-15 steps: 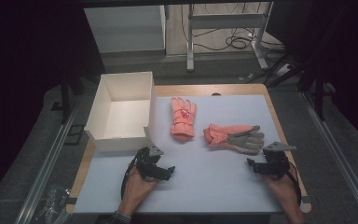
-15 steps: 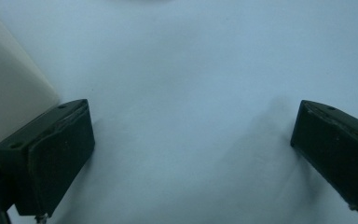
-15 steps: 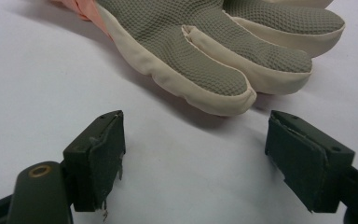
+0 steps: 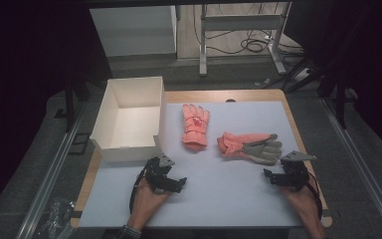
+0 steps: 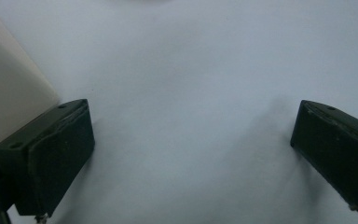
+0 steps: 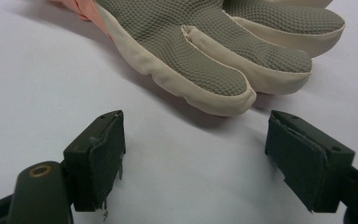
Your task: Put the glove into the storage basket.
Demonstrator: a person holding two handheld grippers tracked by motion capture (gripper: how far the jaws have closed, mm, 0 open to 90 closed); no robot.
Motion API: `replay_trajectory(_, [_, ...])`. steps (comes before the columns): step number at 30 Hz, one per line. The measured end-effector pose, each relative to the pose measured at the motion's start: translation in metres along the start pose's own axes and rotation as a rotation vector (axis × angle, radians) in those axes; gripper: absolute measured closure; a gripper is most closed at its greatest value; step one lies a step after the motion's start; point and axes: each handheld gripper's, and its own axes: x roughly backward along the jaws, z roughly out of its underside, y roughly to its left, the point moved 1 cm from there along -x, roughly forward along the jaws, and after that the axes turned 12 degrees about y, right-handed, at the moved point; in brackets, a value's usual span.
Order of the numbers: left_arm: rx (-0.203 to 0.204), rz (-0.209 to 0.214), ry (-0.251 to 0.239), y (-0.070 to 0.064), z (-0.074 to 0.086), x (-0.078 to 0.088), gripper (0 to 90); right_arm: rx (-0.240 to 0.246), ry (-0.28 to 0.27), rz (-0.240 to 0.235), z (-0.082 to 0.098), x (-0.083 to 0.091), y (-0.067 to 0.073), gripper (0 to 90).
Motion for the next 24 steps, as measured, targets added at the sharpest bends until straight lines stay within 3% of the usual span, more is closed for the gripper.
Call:
replay_trajectory(6, [0.000, 0.000, 0.000, 0.000, 0.000, 0.000, 0.0, -0.011, -0.018, 0.009, 0.001, 0.003, 0.000, 24.7])
replay_trajectory(11, [0.000, 0.000, 0.000, 0.000, 0.000, 0.000, 0.0, -0.043, -0.046, -0.017, 0.001, 0.016, -0.004, 32.3])
replay_trajectory(14, [0.000, 0.000, 0.000, 0.000, 0.000, 0.000, 0.0, -0.037, -0.073, -0.056, -0.002, 0.032, 0.003, 63.8])
replay_trajectory(15, [0.000, 0.000, 0.000, 0.000, 0.000, 0.000, 0.0, -0.037, -0.073, -0.056, -0.002, 0.032, 0.003, 63.8])
replay_trajectory(16, [0.000, 0.000, 0.000, 0.000, 0.000, 0.000, 0.0, -0.014, -0.055, -0.054, -0.004, 0.030, 0.009, 78.3])
replay_trajectory(18, [0.000, 0.000, 0.000, 0.000, 0.000, 0.000, 0.0, -0.006, -0.041, -0.046, -0.005, 0.027, 0.011, 82.6])
replay_trajectory(20, [0.000, 0.000, 0.000, 0.000, 0.000, 0.000, 0.0, -0.005, 0.016, -0.026, -0.008, 0.009, 0.011, 87.7])
replay_trajectory(24, [0.000, 0.000, 0.000, 0.000, 0.000, 0.000, 0.0, -0.040, 0.014, -0.018, -0.013, 0.001, 0.002, 88.3])
